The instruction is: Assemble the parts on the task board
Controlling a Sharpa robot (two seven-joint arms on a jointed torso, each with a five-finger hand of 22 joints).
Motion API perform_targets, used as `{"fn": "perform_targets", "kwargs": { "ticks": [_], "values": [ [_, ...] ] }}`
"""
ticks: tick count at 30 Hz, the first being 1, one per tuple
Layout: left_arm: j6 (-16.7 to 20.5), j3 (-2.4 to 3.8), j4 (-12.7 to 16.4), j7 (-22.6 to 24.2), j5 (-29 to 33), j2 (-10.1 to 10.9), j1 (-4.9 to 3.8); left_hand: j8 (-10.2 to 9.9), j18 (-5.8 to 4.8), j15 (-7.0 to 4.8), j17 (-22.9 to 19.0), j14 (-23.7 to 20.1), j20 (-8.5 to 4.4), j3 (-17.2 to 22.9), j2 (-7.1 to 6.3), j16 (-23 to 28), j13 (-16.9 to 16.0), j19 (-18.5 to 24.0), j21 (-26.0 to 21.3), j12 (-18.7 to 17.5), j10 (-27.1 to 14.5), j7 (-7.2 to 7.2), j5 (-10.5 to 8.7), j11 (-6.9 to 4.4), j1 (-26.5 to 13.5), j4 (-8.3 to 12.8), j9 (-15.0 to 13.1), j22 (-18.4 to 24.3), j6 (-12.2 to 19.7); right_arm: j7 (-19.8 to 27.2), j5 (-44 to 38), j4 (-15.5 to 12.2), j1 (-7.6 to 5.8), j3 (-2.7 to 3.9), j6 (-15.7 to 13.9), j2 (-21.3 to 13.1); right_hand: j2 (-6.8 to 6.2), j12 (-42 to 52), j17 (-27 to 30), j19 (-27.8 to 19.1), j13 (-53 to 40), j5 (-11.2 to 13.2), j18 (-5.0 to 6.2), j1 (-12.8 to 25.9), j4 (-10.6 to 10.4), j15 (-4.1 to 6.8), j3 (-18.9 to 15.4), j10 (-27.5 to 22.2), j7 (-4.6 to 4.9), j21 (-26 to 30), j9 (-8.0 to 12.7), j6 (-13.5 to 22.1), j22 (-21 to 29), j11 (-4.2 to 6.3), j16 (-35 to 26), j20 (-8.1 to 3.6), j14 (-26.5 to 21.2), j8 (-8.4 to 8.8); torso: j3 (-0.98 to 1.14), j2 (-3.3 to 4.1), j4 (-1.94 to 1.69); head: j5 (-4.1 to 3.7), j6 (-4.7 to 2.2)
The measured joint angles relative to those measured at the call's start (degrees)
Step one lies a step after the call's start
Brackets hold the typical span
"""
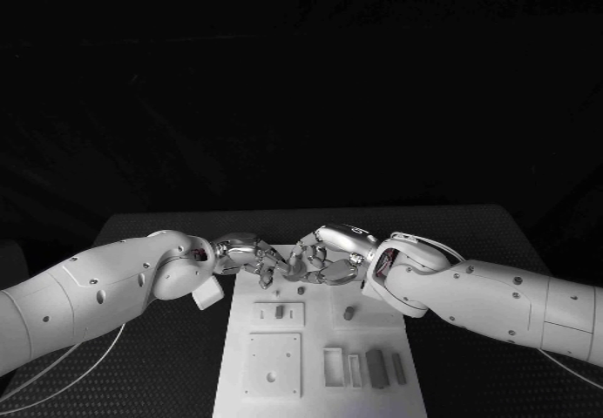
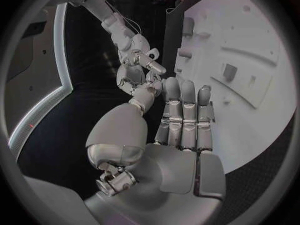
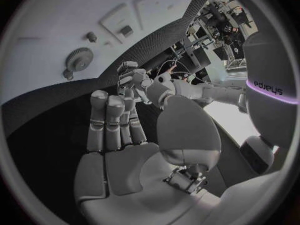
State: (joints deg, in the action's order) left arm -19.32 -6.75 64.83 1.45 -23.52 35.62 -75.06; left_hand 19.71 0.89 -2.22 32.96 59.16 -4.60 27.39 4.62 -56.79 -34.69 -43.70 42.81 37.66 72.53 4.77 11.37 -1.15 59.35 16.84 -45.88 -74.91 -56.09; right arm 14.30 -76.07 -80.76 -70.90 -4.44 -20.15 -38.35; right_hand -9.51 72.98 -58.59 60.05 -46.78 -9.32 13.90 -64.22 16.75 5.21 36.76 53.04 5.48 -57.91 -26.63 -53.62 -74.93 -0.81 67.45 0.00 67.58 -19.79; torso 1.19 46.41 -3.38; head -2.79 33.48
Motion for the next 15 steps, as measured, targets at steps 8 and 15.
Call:
{"fn": "perform_targets", "kwargs": {
  "ticks": [8, 15],
  "values": [
    [0.75, -0.04, 0.0, -0.2, -0.05, 0.02, 0.03, 0.22, 0.0, 0.0, 0.07, 0.0, 0.0, 0.03, 0.13, 0.0, -0.06, 0.0, 0.0, 0.0, -0.01, -0.03, 0.23, -0.01, -0.12, -0.04, -0.29, 0.0, 0.01, -0.05, 0.0, -0.15, 0.05, -0.22, 0.04, -0.04, -0.13, 0.0, 0.0, 0.0, 0.0, 0.0, 0.03, 0.13, -0.16, -0.01, -0.16, 0.0, 0.0, 0.0, -0.17, 0.0, 0.01, 0.0, 0.0, 0.0, 0.0, 0.01, -0.03, 0.0, 0.0, -0.09, -0.07],
    [1.64, 0.04, -0.05, -0.6, -0.06, 0.06, -0.03, 0.21, -0.01, 0.0, 0.13, 0.0, 0.0, 0.01, 0.24, 0.0, -0.13, 0.0, 0.0, 0.0, -0.12, 0.1, 0.24, -0.09, -0.23, -0.06, -0.43, 0.0, -0.12, -0.04, -0.05, -0.11, 0.21, -0.39, 0.11, -0.14, -0.13, 0.0, 0.0, 0.0, -0.01, -0.22, 0.07, 0.12, -0.16, -0.01, -0.16, 0.0, 0.88, 0.01, -0.24, -1.15, 0.02, 0.0, 0.0, 0.0, 0.01, -0.18, -0.03, 0.0, -0.03, -0.12, -0.03]
  ]
}}
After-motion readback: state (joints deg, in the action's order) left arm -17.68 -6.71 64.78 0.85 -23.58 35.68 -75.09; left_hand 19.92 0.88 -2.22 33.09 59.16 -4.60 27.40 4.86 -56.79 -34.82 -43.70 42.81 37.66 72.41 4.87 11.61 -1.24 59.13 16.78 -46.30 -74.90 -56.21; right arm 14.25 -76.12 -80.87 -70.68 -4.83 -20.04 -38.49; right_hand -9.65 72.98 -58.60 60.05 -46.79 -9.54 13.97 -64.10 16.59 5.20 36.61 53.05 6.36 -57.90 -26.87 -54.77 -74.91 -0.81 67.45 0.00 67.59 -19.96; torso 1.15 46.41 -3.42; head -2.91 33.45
